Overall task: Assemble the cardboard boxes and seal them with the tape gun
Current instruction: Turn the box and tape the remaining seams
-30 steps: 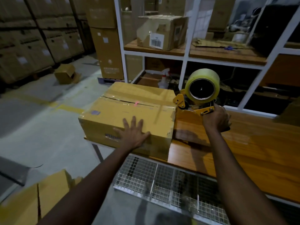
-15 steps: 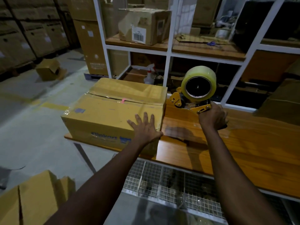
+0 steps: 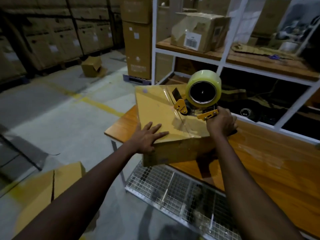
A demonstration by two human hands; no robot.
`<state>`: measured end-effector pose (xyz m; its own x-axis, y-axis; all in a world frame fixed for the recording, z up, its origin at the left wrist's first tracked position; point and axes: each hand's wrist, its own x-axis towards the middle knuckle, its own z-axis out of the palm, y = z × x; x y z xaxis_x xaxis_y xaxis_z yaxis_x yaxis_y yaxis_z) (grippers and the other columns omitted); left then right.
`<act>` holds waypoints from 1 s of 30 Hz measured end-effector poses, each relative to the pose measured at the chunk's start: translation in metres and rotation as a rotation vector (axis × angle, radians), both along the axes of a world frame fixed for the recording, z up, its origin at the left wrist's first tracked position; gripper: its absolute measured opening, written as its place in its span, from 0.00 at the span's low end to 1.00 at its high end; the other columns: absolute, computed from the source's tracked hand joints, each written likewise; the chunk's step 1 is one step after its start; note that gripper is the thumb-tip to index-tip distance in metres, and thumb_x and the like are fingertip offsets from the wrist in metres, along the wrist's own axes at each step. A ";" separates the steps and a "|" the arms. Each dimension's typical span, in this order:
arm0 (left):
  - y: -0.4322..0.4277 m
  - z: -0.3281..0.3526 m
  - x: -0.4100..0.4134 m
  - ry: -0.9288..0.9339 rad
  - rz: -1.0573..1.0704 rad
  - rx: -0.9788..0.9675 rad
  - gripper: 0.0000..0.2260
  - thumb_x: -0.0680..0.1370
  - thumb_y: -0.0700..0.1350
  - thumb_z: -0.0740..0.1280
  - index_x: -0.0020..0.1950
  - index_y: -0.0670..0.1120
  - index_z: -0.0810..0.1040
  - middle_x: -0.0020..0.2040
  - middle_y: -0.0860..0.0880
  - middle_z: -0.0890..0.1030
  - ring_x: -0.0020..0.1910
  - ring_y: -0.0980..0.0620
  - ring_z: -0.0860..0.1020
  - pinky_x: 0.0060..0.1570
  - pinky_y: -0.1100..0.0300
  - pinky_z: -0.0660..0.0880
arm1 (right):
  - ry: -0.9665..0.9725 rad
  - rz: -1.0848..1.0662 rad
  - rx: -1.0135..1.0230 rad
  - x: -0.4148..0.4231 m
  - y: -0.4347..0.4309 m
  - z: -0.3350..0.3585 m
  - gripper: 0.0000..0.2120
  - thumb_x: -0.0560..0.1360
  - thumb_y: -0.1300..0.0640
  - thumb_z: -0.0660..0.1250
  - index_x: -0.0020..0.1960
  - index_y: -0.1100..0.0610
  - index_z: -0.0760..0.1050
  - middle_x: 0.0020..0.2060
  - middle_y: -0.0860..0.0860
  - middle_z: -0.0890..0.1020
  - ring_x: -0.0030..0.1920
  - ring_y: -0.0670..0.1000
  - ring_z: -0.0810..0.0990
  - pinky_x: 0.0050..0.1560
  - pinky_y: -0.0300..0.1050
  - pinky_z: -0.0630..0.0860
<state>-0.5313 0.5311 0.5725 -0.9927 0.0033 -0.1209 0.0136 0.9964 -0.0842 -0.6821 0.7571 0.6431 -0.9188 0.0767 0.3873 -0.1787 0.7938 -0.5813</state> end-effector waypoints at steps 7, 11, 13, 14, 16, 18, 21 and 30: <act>-0.053 -0.019 0.038 0.176 0.282 -0.045 0.38 0.80 0.53 0.63 0.81 0.56 0.40 0.82 0.46 0.44 0.79 0.36 0.48 0.71 0.30 0.53 | 0.012 0.090 0.012 0.024 -0.074 0.008 0.08 0.78 0.54 0.65 0.55 0.52 0.80 0.56 0.55 0.79 0.62 0.62 0.71 0.58 0.57 0.67; -0.070 -0.018 0.019 0.095 0.337 0.127 0.36 0.81 0.58 0.60 0.81 0.56 0.41 0.81 0.50 0.41 0.79 0.38 0.43 0.70 0.28 0.49 | 0.029 0.113 0.024 0.036 -0.108 0.014 0.08 0.76 0.55 0.67 0.54 0.49 0.80 0.54 0.54 0.79 0.59 0.62 0.72 0.57 0.57 0.67; -0.079 -0.010 0.006 0.063 0.342 0.226 0.33 0.81 0.61 0.58 0.81 0.57 0.47 0.82 0.50 0.44 0.79 0.39 0.43 0.70 0.27 0.46 | 0.044 0.125 0.032 0.040 -0.120 0.018 0.08 0.76 0.56 0.66 0.54 0.50 0.81 0.53 0.53 0.80 0.59 0.62 0.72 0.57 0.55 0.66; -0.083 -0.004 0.002 0.101 0.361 0.277 0.30 0.81 0.60 0.58 0.80 0.57 0.54 0.81 0.50 0.51 0.79 0.39 0.47 0.71 0.28 0.46 | 0.048 0.128 0.032 0.041 -0.126 0.020 0.07 0.76 0.55 0.66 0.53 0.50 0.81 0.53 0.53 0.80 0.59 0.62 0.72 0.57 0.55 0.66; -0.086 0.007 0.001 0.338 0.446 0.407 0.22 0.80 0.57 0.60 0.73 0.54 0.71 0.72 0.48 0.73 0.74 0.41 0.65 0.70 0.38 0.59 | 0.046 0.130 0.025 0.043 -0.133 0.024 0.07 0.76 0.54 0.67 0.52 0.50 0.81 0.52 0.53 0.80 0.59 0.61 0.73 0.57 0.54 0.66; -0.084 0.022 0.005 0.606 0.569 0.737 0.16 0.80 0.53 0.62 0.64 0.50 0.80 0.56 0.47 0.84 0.54 0.45 0.80 0.54 0.51 0.74 | 0.040 0.127 0.023 0.043 -0.137 0.026 0.06 0.76 0.52 0.67 0.51 0.49 0.81 0.52 0.53 0.81 0.58 0.61 0.73 0.56 0.54 0.66; -0.078 0.046 0.002 0.423 0.769 1.656 0.20 0.83 0.53 0.55 0.61 0.40 0.79 0.48 0.43 0.85 0.38 0.45 0.80 0.36 0.58 0.76 | 0.037 0.126 0.018 0.043 -0.140 0.029 0.05 0.76 0.52 0.67 0.49 0.50 0.81 0.51 0.54 0.81 0.58 0.61 0.74 0.55 0.54 0.67; -0.068 0.054 -0.013 0.061 0.812 2.344 0.15 0.80 0.56 0.64 0.51 0.44 0.80 0.44 0.50 0.86 0.39 0.50 0.81 0.36 0.59 0.78 | 0.004 0.106 0.012 0.045 -0.150 0.041 0.06 0.76 0.50 0.68 0.47 0.52 0.81 0.50 0.56 0.81 0.58 0.62 0.74 0.55 0.54 0.66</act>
